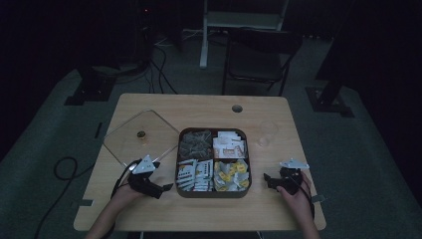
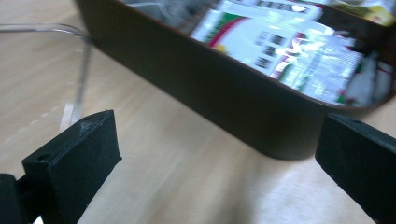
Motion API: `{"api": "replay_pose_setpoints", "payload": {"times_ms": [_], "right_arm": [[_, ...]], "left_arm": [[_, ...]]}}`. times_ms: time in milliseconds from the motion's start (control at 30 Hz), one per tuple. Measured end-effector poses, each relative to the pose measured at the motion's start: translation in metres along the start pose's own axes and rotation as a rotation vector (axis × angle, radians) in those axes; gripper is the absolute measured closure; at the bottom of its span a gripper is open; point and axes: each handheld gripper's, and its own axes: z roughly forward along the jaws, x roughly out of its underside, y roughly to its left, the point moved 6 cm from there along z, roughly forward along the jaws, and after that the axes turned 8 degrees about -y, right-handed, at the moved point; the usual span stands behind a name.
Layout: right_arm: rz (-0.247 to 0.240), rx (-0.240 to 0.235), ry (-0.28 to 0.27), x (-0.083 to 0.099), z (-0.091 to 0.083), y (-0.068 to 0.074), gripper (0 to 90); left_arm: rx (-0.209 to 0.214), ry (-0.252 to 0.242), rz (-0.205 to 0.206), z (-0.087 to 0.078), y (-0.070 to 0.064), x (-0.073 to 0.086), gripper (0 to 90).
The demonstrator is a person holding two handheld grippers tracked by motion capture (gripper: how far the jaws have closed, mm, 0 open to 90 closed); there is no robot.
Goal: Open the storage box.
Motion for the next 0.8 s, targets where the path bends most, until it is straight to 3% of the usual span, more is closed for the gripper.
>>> {"api": "replay_pose_setpoints", "payload": {"times_ms": [100, 333, 600, 800], "right_arm": [[0.001, 0.000, -0.001, 0.000, 0.000, 0.000, 12.5], [-0.011, -0.015, -0.001, 0.000, 0.000, 0.001, 12.5], [-0.019, -0.030, 0.000, 0.000, 0.000, 0.003, 12.6], [-0.027, -0.039, 0.001, 0.000, 0.000, 0.002, 12.6]], "left_arm": [[0.031, 0.006, 0.007, 0.002, -0.010, 0.003, 0.3], [0.055, 0.030, 0.024, 0.002, -0.020, 0.009, 0.3], [0.115, 0.099, 0.050, 0.003, -0.030, 0.021, 0.3], [0.114, 0.123, 0.056, 0.004, -0.029, 0.028, 0.3]]}}
